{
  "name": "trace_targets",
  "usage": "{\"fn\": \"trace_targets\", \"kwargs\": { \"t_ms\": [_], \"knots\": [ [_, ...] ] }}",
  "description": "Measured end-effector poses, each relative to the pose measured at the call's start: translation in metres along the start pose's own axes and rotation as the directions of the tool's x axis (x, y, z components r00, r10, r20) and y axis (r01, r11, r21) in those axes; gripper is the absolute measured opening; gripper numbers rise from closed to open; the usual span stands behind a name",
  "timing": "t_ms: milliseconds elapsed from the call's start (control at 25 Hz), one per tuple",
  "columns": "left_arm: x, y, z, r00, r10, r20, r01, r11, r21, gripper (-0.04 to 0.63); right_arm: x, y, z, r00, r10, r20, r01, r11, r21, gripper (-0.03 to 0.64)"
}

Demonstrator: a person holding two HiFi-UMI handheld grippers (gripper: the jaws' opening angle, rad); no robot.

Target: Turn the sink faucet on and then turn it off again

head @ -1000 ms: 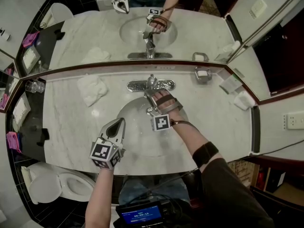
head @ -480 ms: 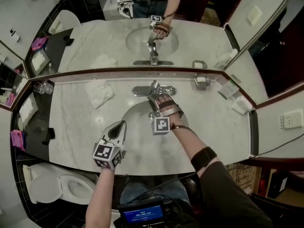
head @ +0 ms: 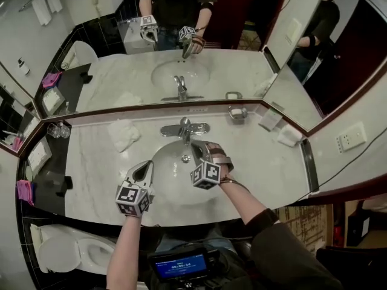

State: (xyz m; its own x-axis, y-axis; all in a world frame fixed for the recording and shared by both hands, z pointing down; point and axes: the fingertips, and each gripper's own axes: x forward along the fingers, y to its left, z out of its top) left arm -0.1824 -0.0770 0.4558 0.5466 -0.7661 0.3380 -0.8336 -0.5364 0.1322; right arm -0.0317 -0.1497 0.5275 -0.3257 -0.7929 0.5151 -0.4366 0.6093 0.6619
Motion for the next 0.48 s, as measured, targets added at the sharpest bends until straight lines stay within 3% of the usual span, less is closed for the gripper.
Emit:
{"fn": "trace_targets", "kwargs": {
  "t_ms": [120, 200, 320, 480],
  "knots": [
    [-0.001, -0.008, 0.005, 1.0, -0.015, 0.01, 0.015, 1.0, 0.015, 0.0, -0.026, -0.014, -0.013, 1.0, -0.013, -0.01, 0.015, 0.982, 0.186, 0.021],
    [0.0, -0.011, 0.009, 1.0, -0.019, 0.017, 0.019, 1.0, 0.017, 0.0, -0.041, -0.022, -0.019, 1.0, -0.014, -0.005, 0.015, 0.95, 0.311, 0.021],
    [0.0, -0.019, 0.011, 0.999, -0.032, 0.02, 0.032, 0.999, 0.022, 0.0, -0.065, -0.034, -0.023, 1.0, -0.013, 0.009, 0.007, 0.881, 0.472, 0.021],
    [-0.002, -0.034, 0.013, 0.998, -0.069, 0.003, 0.069, 0.997, 0.021, 0.0, -0.097, -0.046, -0.027, 0.999, -0.017, 0.052, -0.02, 0.763, 0.646, 0.021]
  ]
}}
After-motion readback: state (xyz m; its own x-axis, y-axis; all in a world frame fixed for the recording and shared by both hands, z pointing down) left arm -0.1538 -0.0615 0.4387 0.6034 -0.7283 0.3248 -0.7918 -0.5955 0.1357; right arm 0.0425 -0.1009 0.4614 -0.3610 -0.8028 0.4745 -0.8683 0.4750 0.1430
